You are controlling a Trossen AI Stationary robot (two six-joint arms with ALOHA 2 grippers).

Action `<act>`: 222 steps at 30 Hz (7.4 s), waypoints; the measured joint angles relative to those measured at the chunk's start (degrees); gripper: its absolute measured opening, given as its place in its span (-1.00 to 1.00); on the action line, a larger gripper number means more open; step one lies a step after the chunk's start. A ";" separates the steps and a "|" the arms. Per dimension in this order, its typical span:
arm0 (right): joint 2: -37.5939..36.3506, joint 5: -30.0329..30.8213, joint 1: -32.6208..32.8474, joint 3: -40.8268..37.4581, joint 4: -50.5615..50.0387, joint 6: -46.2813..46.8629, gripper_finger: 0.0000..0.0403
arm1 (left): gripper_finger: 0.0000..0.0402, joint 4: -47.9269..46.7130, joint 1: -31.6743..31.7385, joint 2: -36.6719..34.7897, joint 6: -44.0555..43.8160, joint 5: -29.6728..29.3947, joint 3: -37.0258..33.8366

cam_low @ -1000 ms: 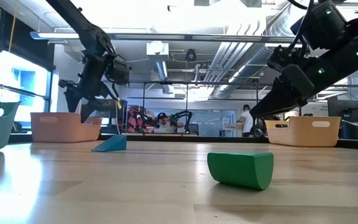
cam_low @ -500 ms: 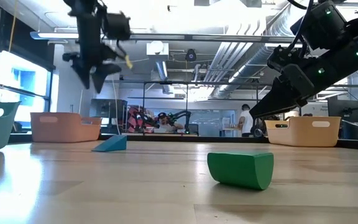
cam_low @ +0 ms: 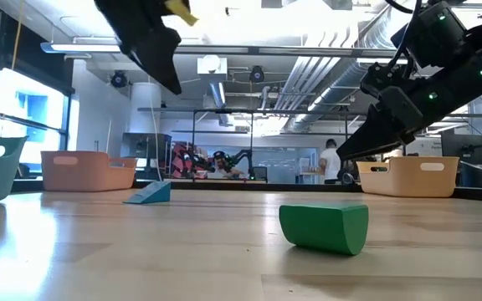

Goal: Sort blocks by size
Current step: Put the blue triangular block into the yellow bin, then put the green half circle block into the orange bin

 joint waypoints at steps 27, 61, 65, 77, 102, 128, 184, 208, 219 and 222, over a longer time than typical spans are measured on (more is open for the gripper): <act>-0.02 0.02 -1.57 0.00 2.48 -3.56 0.25 | 0.16 35.11 -4.67 5.60 -35.39 12.33 -26.43; 0.00 -25.40 4.57 9.35 14.59 -47.95 0.25 | -0.53 97.68 7.14 10.04 4.53 56.61 -26.18; 0.71 -25.10 4.87 16.87 6.37 -54.09 0.25 | -0.53 97.88 7.63 10.03 4.72 60.30 -24.17; 11.86 -27.56 4.87 34.18 -13.79 -61.72 0.25 | -0.53 95.92 7.59 9.98 4.85 61.83 -23.34; 6.90 -10.25 5.29 36.68 -42.35 -44.41 -0.45 | -0.11 83.96 9.65 9.92 3.36 49.48 -23.43; 12.24 6.75 -53.48 35.14 -66.07 -12.27 -0.45 | -0.11 83.85 9.25 9.92 9.75 39.11 -23.43; 10.03 -34.08 2.29 1.81 23.57 -11.41 -0.24 | -0.10 63.60 -15.67 13.35 20.67 34.96 -13.38; 19.87 -33.21 2.10 7.91 21.76 -13.94 -0.24 | 0.35 69.80 -9.71 33.35 37.26 55.24 -2.13; 19.87 -31.56 1.81 7.87 17.19 -11.74 -0.24 | 0.35 71.44 -7.65 33.64 39.20 59.13 -2.13; 19.87 -31.56 1.81 7.87 15.94 -10.96 -0.24 | 0.35 73.38 -7.25 34.51 39.31 61.11 -2.14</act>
